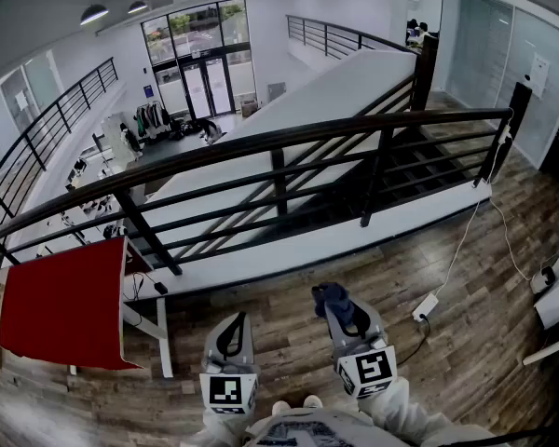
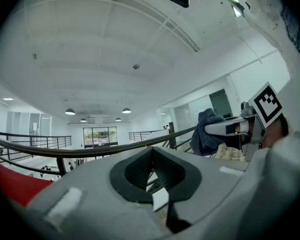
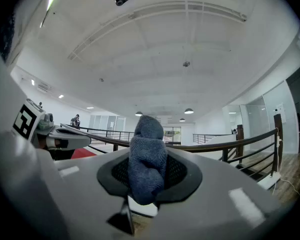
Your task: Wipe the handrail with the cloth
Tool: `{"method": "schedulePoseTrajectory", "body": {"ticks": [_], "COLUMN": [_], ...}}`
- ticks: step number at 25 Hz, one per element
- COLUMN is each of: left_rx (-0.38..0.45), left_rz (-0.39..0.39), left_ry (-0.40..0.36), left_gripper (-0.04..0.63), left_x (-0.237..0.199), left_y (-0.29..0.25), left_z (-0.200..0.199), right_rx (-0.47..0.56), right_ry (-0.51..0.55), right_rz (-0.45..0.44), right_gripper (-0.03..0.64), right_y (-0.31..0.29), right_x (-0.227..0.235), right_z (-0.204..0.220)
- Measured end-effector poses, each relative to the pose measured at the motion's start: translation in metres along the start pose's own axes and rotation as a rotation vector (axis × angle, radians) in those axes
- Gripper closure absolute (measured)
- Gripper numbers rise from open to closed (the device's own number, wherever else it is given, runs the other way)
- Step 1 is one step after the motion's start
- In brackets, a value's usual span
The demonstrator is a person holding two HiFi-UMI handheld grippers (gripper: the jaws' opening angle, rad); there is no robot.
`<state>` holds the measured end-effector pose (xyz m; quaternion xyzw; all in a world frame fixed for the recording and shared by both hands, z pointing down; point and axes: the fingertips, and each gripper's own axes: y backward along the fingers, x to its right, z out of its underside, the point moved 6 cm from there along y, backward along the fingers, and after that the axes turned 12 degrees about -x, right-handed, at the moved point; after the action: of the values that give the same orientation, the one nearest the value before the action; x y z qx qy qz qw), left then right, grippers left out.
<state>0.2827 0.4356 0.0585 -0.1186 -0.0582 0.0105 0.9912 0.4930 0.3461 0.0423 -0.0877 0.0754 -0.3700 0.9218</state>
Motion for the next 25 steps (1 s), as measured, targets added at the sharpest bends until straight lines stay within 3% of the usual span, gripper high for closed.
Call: {"method": "schedulePoseTrajectory", "body": {"ticks": [14,25], "left_rx": [-0.023,-0.022], "left_rz": [0.013,0.006], "left_ry": [0.012,-0.045], "left_gripper": [0.595,0.595], "left_x": [0.001,0.016], "left_y": [-0.022,-0.043], "left_z": [-0.003,-0.011], "right_rx": [-0.007,-0.022], "right_ry": [-0.029,-0.088], "right_rz": [-0.013,-0.067], "right_gripper": [0.517,0.517], "right_y": [-0.008,-0.027], "right_x": [0.013,0.034], "right_z": [0.006,0.022]}}
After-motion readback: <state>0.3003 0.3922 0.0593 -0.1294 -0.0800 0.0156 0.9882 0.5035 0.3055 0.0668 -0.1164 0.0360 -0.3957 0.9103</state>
